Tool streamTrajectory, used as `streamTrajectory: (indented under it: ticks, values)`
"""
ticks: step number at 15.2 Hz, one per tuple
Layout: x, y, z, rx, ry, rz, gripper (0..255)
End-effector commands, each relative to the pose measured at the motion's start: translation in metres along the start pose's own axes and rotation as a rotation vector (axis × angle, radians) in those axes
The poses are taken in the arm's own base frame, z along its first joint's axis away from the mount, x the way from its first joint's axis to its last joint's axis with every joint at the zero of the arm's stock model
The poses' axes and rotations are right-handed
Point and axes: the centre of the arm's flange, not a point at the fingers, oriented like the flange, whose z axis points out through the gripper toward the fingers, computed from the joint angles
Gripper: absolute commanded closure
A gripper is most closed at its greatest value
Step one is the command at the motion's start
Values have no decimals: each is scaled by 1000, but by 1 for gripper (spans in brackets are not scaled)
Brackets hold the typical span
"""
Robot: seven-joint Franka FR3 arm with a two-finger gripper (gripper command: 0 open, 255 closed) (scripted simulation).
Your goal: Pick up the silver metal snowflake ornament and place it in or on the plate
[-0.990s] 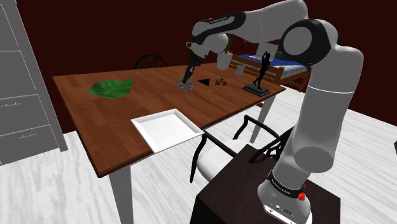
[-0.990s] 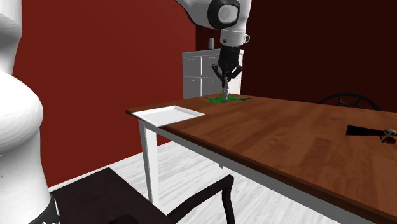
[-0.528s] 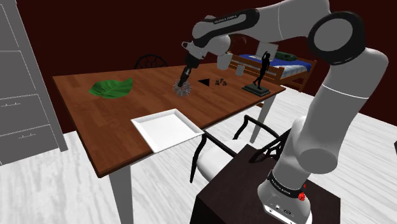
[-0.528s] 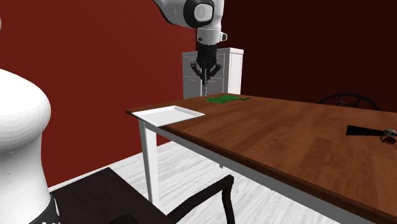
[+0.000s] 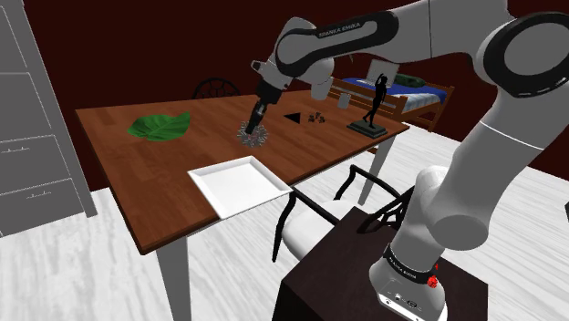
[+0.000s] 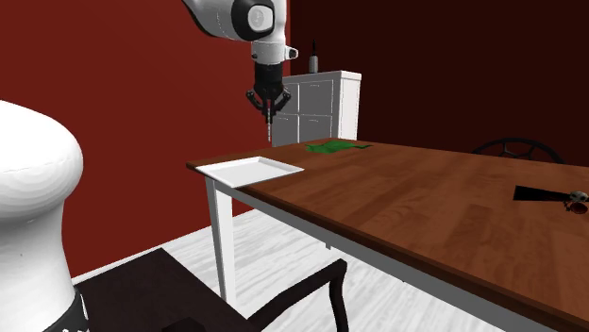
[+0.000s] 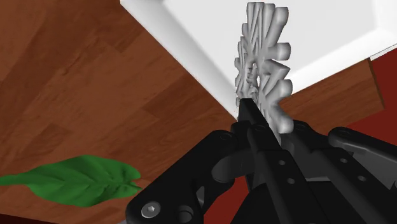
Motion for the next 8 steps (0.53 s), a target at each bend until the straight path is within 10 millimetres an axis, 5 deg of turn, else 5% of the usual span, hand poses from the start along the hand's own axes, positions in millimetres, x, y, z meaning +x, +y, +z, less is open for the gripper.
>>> streamTrajectory:
  ticks: [1,4,8]
  values:
    - [6,-27,1,-1,0,2,255]
    - [15,-70,2,-1,0,2,255]
    - [8,-70,22,-1,0,2,255]
